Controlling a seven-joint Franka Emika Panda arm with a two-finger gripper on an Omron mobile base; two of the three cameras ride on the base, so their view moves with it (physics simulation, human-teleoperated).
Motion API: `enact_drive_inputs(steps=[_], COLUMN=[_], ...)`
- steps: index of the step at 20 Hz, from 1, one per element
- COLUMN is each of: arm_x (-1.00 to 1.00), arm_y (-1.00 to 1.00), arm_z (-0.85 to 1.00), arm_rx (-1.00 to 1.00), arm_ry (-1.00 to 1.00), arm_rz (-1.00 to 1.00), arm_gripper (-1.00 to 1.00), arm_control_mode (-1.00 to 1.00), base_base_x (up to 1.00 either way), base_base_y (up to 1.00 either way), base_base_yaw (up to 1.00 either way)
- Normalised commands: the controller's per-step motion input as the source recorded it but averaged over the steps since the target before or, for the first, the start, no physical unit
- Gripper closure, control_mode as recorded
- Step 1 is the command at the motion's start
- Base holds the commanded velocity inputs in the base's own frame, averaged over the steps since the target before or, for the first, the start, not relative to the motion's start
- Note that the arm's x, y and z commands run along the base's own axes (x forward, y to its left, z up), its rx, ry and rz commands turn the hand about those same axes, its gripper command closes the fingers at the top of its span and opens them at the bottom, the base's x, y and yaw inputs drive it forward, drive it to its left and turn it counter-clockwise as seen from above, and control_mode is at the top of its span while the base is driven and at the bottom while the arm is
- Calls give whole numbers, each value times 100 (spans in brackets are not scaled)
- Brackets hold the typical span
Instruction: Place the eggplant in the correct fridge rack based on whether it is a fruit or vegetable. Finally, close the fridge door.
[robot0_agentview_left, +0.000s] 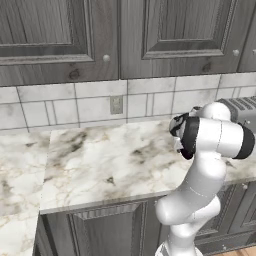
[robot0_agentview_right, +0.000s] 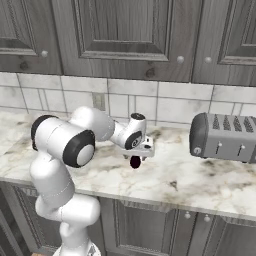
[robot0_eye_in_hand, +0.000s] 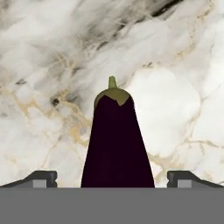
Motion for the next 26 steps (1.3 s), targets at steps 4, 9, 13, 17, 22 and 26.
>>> enact_drive_inputs(steps=[4, 9, 13, 17, 22, 26], arm_x=[4, -34, -83, -77, -60, -25], arm_y=[0, 5, 17, 31, 53, 98], arm_z=[-41, -9, 76, 100, 99, 82], arm_rx=[0, -2, 0, 0, -1, -7], arm_ry=[2, -9, -21, -18, -11, 2], arm_rz=[2, 0, 0, 0, 0, 0], arm_gripper=[100, 100, 100, 100, 100, 100], arm_control_mode=[-100, -100, -100, -100, -100, -100], base_base_x=[0, 0, 0, 0, 0, 0], base_base_y=[0, 0, 0, 0, 0, 0], base_base_yaw=[0, 0, 0, 0, 0, 0])
